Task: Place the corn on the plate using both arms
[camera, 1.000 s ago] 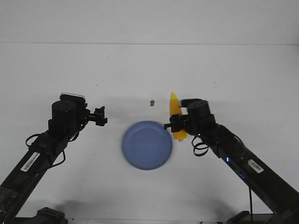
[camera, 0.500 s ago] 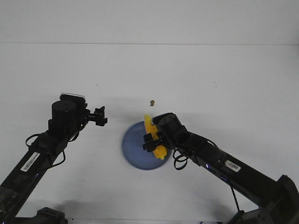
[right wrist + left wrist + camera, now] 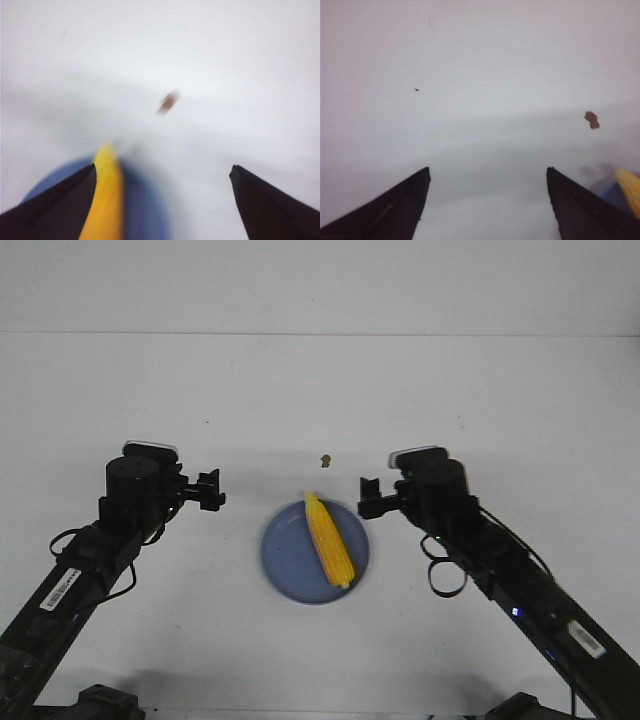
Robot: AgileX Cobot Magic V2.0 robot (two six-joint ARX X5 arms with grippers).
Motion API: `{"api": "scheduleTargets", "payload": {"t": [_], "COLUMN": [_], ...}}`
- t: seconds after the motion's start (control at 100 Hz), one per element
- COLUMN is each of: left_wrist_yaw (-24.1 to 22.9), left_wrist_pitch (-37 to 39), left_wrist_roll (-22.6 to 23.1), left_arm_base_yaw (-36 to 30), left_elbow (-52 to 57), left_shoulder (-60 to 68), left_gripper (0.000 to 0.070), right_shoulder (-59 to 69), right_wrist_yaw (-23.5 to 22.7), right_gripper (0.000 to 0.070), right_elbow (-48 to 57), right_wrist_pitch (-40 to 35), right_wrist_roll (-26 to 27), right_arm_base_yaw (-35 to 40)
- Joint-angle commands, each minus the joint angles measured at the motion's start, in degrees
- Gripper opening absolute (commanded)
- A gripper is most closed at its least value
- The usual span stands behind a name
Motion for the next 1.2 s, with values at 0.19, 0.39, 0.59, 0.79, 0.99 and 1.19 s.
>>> {"api": "scheduleTargets", "payload": {"t": [0.19,0.39,0.59,0.79,0.99,1.19], "left_wrist_yaw": [-0.15,-0.17,-0.17,-0.17,-0.17,-0.15], "left_wrist_pitch": [-0.13,2.56,4.81,4.15,4.24,4.31], "left_wrist_roll": [-1.31,-1.55,-1.70,-3.23,-3.10,-2.71], "left_arm_base_yaw": [3.17,5.44,5.75,5.70,5.70,5.70], "left_elbow": [-0.44,-7.91,-18.49,-23.52,-23.52,-23.52], "left_shoulder": [-6.54,-15.34,-25.51,-30.40,-30.45,-30.51], "left_gripper": [0.0474,0.0474,0.0474,0.0474,0.0219,0.0007], "right_shoulder": [-15.82,-30.91,-45.66,-52.68,-53.31,-53.31], "right_wrist_yaw": [5.18,5.03,4.70,4.66,4.94,7.32], "right_gripper": [0.0564,0.0564,0.0564,0.0563,0.0288,0.0000], "right_elbow": [-2.10,-11.80,-22.03,-26.84,-26.84,-26.84], "right_wrist_pitch": [-5.29,-5.64,-7.82,-10.32,-8.24,-8.24], "right_wrist_roll": [-10.25,-13.29,-13.44,-13.53,-14.14,-14.34], "right_arm_base_yaw": [-11.72,-18.71,-19.89,-19.89,-19.89,-19.89]}}
